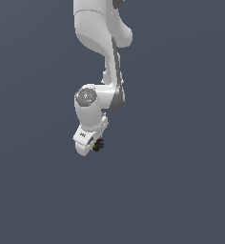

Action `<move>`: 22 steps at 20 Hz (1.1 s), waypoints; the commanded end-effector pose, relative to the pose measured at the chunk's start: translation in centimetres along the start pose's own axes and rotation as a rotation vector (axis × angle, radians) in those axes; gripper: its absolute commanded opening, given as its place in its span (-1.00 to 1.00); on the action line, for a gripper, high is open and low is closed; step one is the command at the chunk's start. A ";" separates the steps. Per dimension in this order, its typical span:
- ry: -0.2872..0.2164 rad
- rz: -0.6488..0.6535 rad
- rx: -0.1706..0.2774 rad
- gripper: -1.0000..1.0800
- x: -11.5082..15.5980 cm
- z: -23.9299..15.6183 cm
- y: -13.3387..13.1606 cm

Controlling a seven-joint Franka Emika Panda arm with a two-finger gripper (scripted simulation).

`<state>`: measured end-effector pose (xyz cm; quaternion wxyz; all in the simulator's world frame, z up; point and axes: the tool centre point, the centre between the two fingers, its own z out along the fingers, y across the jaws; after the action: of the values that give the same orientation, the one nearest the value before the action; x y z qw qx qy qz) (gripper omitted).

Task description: Pick up the object and move it to a goal position.

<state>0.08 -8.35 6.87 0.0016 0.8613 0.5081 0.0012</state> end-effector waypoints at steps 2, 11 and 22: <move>0.000 -0.001 -0.002 -1.00 1.2 -2.2 -1.6; -0.003 -0.001 -0.002 -1.00 5.3 -9.6 -7.4; -0.004 -0.002 0.001 -1.00 11.0 -19.7 -15.1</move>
<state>-7.34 7.42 25.11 0.0024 0.8608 0.5090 -0.0009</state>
